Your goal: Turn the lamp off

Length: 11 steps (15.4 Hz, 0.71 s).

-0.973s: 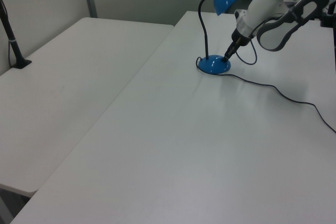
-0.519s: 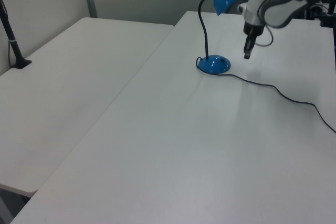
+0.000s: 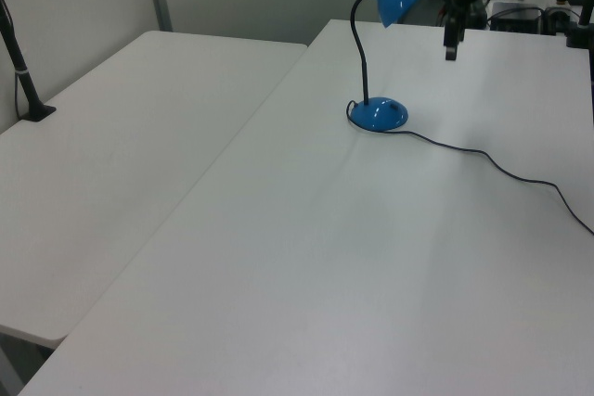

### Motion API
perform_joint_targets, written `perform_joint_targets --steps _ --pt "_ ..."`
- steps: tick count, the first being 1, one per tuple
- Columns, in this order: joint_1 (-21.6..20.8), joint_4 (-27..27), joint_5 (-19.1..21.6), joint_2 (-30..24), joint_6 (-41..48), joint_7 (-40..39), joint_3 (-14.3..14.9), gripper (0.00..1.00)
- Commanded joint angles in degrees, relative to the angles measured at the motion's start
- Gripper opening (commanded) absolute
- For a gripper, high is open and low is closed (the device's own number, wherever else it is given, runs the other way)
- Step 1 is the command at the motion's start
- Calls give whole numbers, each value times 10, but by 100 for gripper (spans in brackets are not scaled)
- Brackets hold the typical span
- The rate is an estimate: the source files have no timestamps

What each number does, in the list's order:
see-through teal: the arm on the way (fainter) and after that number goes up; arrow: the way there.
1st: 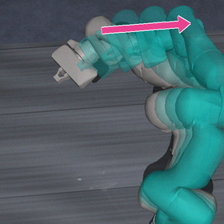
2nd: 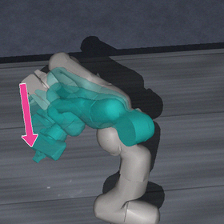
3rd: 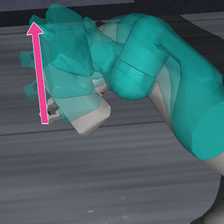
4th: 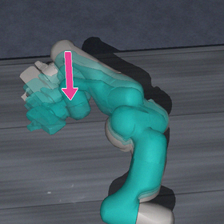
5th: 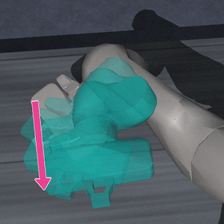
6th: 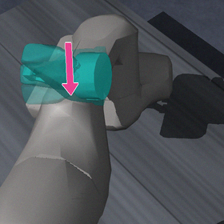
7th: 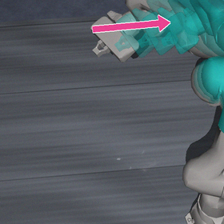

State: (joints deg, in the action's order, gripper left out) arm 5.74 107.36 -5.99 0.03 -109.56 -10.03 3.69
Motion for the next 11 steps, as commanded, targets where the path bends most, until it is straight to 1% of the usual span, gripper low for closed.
perform_joint_targets --steps 1,3,4,6,7,11 --pt "-14 -82 87 -2 86 18 2 100" --pt "-14 -118 112 -2 96 23 0 100" --pt "-14 -124 120 -2 97 28 -9 100" --pt "-11 -131 120 0 102 41 -32 100" --pt "-9 -131 120 1 99 48 -39 100" --pt "-12 -143 111 6 96 49 -47 100"
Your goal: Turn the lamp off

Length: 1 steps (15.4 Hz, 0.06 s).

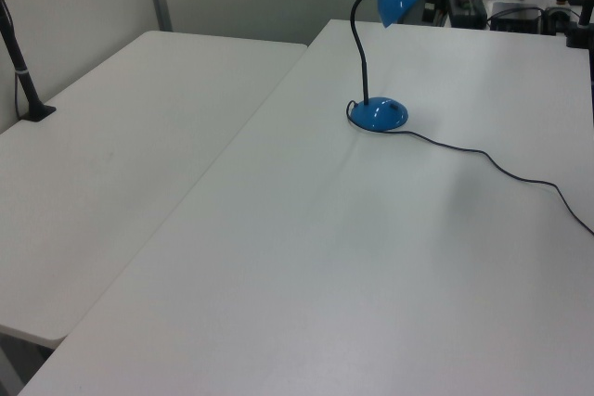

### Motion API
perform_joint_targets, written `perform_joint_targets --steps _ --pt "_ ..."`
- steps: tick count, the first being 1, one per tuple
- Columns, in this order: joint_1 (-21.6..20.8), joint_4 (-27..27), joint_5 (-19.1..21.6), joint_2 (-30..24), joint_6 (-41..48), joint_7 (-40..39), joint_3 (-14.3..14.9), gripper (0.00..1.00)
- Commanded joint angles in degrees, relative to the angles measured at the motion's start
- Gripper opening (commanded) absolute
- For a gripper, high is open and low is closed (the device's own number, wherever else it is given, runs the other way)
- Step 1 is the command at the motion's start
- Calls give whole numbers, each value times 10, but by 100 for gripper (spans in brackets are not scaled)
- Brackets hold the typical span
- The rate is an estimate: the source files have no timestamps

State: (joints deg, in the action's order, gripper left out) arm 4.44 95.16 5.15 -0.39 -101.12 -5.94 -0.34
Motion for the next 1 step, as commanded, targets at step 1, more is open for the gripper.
perform_joint_targets --steps 1 --pt "2 -21 -1 10 13 8 -8 100"
